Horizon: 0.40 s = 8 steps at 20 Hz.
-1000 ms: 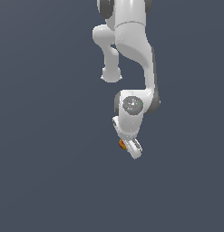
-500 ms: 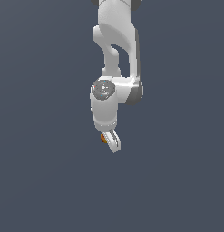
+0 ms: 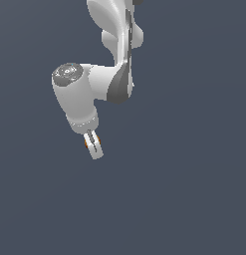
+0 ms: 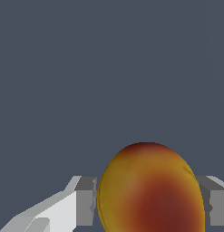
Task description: Pick up the object and move it to a goal position.
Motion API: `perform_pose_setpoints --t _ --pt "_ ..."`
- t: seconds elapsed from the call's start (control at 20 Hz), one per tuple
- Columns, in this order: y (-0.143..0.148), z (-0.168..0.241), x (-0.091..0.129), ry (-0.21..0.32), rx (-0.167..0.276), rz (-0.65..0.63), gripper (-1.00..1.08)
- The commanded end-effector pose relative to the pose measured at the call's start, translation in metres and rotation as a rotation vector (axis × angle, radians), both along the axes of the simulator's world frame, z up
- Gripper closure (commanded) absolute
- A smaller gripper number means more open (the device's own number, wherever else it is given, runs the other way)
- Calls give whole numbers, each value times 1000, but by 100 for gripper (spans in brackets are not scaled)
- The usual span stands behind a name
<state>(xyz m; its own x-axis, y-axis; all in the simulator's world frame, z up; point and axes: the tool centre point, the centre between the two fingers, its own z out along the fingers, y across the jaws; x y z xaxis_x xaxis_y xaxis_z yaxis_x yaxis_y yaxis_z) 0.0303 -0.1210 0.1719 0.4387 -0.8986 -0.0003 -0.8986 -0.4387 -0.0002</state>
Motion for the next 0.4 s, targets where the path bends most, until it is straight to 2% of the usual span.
perform_pose_setpoints --t 0.0,0.35 --pt "-15 11 0 0 0 2 108" --pt "-29 20 2 0 0 3 108"
